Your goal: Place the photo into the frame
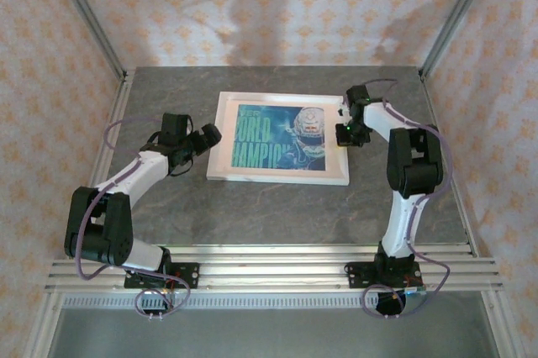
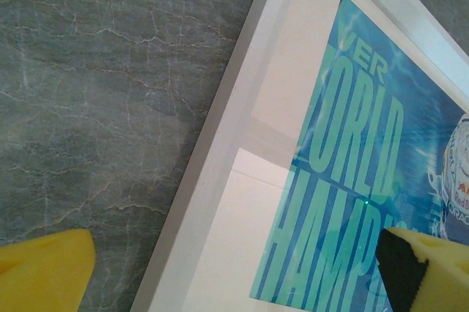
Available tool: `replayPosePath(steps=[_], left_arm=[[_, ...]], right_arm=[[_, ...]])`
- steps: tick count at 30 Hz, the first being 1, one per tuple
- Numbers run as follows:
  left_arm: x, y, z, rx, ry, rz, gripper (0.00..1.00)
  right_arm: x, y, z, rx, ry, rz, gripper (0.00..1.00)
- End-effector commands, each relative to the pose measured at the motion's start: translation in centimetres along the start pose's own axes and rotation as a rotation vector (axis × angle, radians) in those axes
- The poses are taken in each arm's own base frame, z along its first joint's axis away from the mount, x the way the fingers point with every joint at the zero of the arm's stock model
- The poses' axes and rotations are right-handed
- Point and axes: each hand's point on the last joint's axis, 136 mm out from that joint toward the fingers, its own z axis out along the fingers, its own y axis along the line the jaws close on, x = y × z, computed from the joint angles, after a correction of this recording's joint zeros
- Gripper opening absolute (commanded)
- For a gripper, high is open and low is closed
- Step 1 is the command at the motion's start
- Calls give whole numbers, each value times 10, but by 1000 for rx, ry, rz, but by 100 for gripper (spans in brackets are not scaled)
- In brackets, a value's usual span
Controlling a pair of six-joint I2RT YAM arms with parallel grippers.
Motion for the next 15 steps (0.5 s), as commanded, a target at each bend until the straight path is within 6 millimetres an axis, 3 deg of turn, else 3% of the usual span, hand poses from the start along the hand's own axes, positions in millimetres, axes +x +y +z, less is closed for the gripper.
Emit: replayPosePath(steps=[1,6,11,15], left_arm=[[-8,10,-12,-40,-34,14,100],[-12,15,-18,-45,-55,5,100],[-17,24,-22,-75,-72,-6,100],[-35,48,-37,-189,-146,-1,100]], right_arm=[[-16,-14,-4,79,-25,-77,0],[-26,-13,-5,72,-41,-81,11],[-28,-13,-14,40,-60,-21,53],[-32,-16,-46,7,-173,82,67]])
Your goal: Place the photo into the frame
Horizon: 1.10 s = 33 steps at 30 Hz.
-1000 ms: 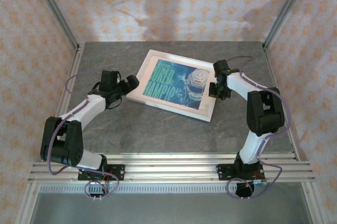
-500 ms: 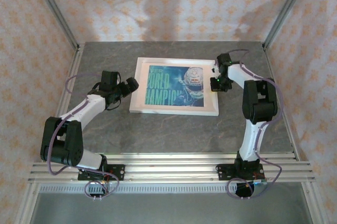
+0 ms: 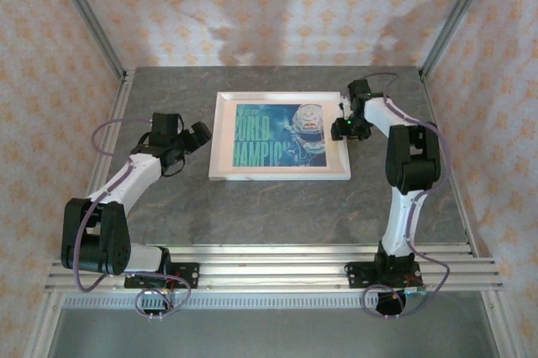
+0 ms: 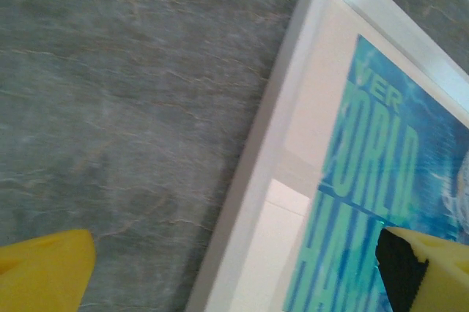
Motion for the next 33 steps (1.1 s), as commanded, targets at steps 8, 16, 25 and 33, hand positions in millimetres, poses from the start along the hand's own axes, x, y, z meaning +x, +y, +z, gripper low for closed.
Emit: replayPosePath(steps=[8,16,25,33], left_arm=[[-54,65,-42,-370,-258,186,100],[-54,83,-30,-371,-427,291,100],[-57,71,-10,-266,-556,388,100],[-39,52,18,-136,-569,513,100]], right_arm=[[20,-46,-69,216,-335,231,76],[51,-91,-76,433,-657,352,82],[44,-109,-88,530,-887,415,100],[52,-100,-80,416,-1004,384,100]])
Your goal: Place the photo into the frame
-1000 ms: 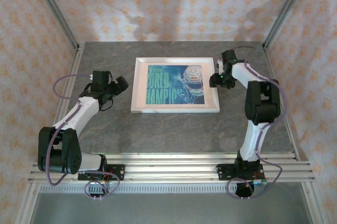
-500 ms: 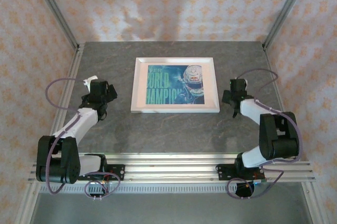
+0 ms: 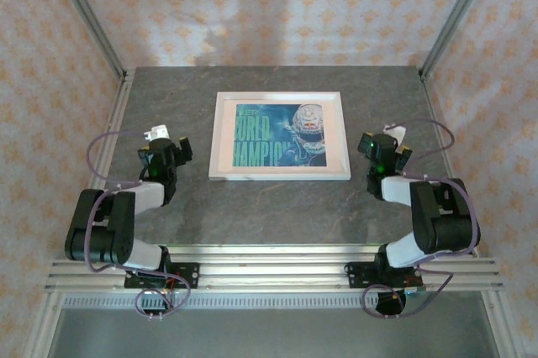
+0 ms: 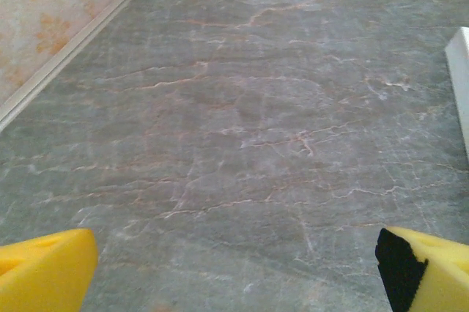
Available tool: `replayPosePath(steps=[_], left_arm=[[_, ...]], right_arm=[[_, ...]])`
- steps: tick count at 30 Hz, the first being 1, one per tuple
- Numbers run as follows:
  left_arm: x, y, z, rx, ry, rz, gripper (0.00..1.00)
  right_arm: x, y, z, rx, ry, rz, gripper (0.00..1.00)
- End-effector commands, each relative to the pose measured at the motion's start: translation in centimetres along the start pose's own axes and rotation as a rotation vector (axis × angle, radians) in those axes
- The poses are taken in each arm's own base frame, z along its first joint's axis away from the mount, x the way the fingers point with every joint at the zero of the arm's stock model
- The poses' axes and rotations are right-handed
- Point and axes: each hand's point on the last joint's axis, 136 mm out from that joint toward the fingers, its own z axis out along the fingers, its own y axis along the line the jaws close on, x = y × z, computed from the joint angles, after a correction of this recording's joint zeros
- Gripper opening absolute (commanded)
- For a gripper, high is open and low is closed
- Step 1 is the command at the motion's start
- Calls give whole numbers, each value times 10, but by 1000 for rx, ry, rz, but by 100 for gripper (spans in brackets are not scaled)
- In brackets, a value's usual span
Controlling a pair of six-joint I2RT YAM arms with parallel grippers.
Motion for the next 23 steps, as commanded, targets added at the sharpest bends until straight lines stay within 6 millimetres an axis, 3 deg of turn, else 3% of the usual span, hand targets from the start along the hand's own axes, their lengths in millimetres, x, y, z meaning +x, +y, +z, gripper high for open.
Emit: replayPosePath(steps=[1,4,23], left_arm=[[-17,-17,0,76,-166,27,100],[-11,-9,-4,45,-132,15,100],[-13,-12,0,35,-133,31,100]], right_arm=[[-3,-3,0,-9,-31,27,99],[-5,-2,0,-19,-70,29,99],[-6,-1,-1,-22,-56,26,99]])
